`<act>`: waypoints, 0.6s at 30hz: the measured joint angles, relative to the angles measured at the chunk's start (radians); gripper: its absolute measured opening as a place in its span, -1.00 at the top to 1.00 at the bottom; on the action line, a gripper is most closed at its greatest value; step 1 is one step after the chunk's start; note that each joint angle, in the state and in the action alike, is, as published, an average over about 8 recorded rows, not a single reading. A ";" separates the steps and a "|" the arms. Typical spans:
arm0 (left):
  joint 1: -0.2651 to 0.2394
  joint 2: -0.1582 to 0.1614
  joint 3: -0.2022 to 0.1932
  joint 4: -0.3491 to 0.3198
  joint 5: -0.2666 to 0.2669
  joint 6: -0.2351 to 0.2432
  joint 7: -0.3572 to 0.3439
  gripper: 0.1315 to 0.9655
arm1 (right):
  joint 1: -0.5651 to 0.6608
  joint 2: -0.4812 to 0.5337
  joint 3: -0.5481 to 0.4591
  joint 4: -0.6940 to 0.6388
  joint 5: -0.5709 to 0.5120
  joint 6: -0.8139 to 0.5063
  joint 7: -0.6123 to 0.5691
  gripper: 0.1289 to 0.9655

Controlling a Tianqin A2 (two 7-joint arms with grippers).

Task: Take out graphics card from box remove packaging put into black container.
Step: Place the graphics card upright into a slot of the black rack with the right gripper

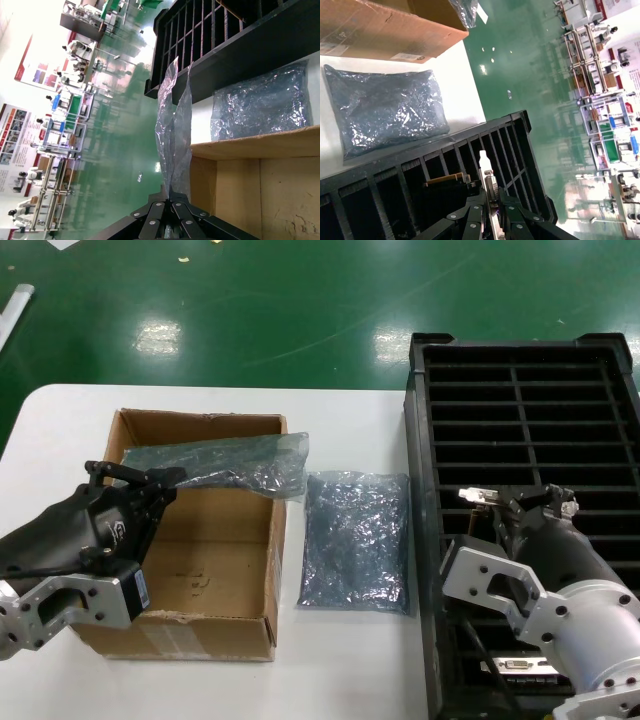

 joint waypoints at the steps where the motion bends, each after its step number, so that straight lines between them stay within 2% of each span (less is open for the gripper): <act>1: 0.000 0.000 0.000 0.000 0.000 0.000 0.000 0.98 | 0.000 0.000 -0.005 0.000 -0.008 -0.002 0.008 0.90; 18: 0.000 0.000 0.000 0.000 0.000 0.000 0.000 0.98 | 0.023 0.000 -0.081 0.000 -0.103 -0.054 0.101 0.90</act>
